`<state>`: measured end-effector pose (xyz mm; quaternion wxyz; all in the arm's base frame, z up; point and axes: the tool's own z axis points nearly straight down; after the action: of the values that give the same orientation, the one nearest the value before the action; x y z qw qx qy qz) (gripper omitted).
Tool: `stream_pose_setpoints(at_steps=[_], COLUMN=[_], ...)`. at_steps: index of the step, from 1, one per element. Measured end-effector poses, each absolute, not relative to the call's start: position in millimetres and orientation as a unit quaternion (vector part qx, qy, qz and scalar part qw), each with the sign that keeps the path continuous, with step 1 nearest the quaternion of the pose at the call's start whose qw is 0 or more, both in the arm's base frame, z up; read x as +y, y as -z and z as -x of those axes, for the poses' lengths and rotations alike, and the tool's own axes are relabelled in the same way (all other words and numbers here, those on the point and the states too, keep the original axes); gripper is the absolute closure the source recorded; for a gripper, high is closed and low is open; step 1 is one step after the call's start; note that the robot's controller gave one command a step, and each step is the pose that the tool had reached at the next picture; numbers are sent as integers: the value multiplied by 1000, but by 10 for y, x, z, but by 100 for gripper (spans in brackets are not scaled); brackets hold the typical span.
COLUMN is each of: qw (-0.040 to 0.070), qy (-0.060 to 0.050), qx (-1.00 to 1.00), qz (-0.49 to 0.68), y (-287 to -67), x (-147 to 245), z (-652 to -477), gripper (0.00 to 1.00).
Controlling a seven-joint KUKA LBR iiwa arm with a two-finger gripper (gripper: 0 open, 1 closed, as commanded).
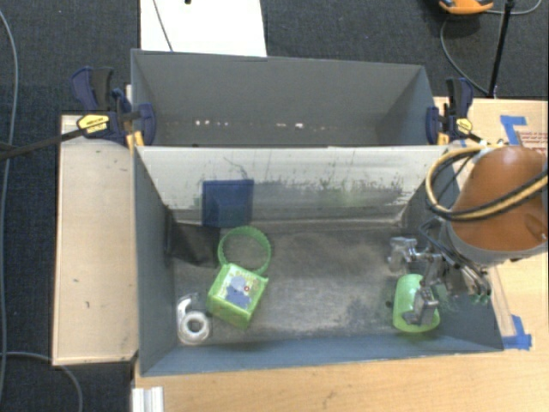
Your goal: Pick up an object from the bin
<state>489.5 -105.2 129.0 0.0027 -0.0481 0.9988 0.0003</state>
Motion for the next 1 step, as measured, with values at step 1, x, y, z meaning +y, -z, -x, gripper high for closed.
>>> stream_pose_setpoints(at_steps=[1], qw=[6], qy=[1], qx=[998], qz=[64], y=[-853], x=[-1081], z=[-4861], gripper=[0])
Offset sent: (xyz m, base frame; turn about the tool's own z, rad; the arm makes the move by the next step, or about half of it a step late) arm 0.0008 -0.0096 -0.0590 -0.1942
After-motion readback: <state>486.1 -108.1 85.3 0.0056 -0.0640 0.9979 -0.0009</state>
